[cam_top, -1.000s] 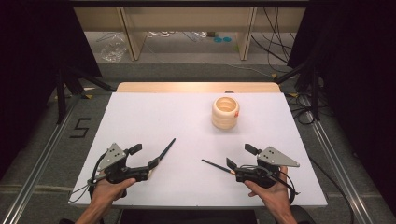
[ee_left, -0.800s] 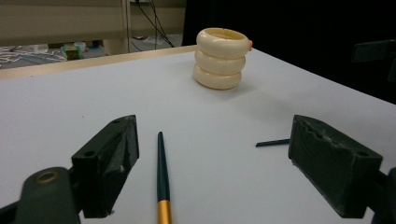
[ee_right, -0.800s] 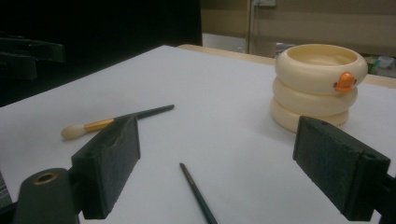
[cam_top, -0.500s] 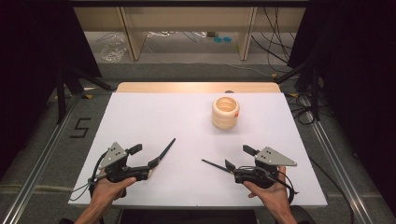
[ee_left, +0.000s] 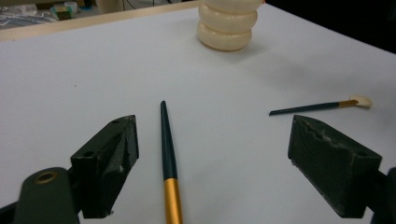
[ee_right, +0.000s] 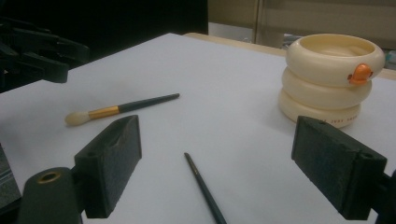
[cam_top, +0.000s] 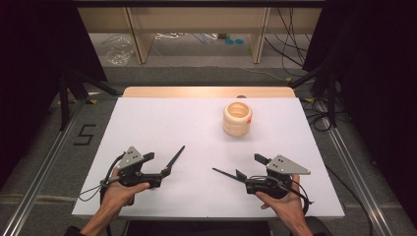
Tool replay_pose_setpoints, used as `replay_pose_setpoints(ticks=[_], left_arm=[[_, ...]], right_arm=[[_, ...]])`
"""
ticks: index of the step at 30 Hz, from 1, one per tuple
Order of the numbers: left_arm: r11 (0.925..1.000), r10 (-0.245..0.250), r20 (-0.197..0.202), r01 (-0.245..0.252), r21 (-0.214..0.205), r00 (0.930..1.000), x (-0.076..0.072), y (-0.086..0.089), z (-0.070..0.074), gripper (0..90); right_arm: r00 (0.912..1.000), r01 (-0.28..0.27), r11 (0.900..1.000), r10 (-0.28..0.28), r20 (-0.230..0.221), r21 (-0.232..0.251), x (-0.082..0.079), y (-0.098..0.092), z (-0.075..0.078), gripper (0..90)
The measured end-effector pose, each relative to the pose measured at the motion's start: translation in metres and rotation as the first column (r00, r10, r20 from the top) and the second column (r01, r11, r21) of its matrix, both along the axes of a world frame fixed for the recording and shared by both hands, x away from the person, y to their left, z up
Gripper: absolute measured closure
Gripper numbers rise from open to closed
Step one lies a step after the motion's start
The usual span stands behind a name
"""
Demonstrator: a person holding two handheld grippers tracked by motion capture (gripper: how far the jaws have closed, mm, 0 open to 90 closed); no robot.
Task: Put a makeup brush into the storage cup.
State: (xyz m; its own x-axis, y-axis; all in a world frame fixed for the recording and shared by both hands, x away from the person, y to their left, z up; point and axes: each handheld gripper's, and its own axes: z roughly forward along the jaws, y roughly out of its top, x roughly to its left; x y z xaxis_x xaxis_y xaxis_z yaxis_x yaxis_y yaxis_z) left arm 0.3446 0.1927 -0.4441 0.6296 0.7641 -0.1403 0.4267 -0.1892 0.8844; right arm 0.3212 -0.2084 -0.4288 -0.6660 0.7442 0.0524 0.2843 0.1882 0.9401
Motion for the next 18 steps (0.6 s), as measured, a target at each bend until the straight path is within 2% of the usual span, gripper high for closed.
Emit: replay_pose_setpoints(ticks=[5,7,8,9,11,12,15,16,17,18], left_arm=[[0.9983,-0.007,-0.049,0.01,0.058,0.9988,0.01,-0.002,-0.003,18.5],[0.9955,-0.012,-0.066,0.018,0.093,0.9977,0.014,-0.003,-0.003,19.6],[0.9934,-0.02,-0.066,0.027,0.112,0.9976,0.017,-0.003,-0.004,22.9],[0.992,-0.016,-0.075,0.025,0.124,0.9971,0.018,-0.003,-0.004,22.9],[0.9822,-0.034,-0.087,0.05,0.181,0.9956,0.022,-0.002,-0.006,26.3],[0.9816,-0.031,-0.097,0.049,0.184,0.9948,0.023,-0.003,-0.007,27.4],[0.9755,-0.043,-0.122,0.068,0.209,0.9916,0.027,-0.003,-0.009,31.1],[0.9685,-0.052,-0.131,0.082,0.235,0.99,0.029,-0.003,-0.009,31.1],[0.9653,-0.054,-0.139,0.087,0.246,0.9888,0.03,-0.003,-0.009,32.1],[0.9664,-0.049,-0.15,0.085,0.243,0.9875,0.031,-0.003,-0.01,33.1]], right_arm=[[1.0,-0.005,1.0,0.005,0.001,0.007,0.0,0.001,-0.001,17.1],[1.0,-0.007,1.0,0.007,0.001,0.006,0.0,0.002,-0.001,17.2],[0.9996,-0.019,0.9997,0.019,-0.02,0.016,0.0,0.002,-0.001,17.2],[0.9996,-0.019,0.9997,0.019,-0.02,0.016,0.0,0.002,-0.001,17.3],[0.9994,-0.024,0.9996,0.024,-0.024,0.015,-0.001,0.002,-0.001,17.4],[0.9995,-0.018,0.9998,0.018,-0.027,-0.003,-0.001,0.001,0.0,17.4],[0.9996,-0.023,0.9997,0.023,-0.017,0.012,-0.001,0.003,-0.001,17.6],[0.9996,-0.023,0.9997,0.023,-0.017,0.012,-0.001,0.003,-0.001,17.6],[0.9996,-0.022,0.9997,0.023,-0.016,0.011,0.0,0.003,-0.001,17.6],[0.9996,-0.016,0.9999,0.016,-0.023,-0.001,-0.001,0.003,-0.001,17.6]])
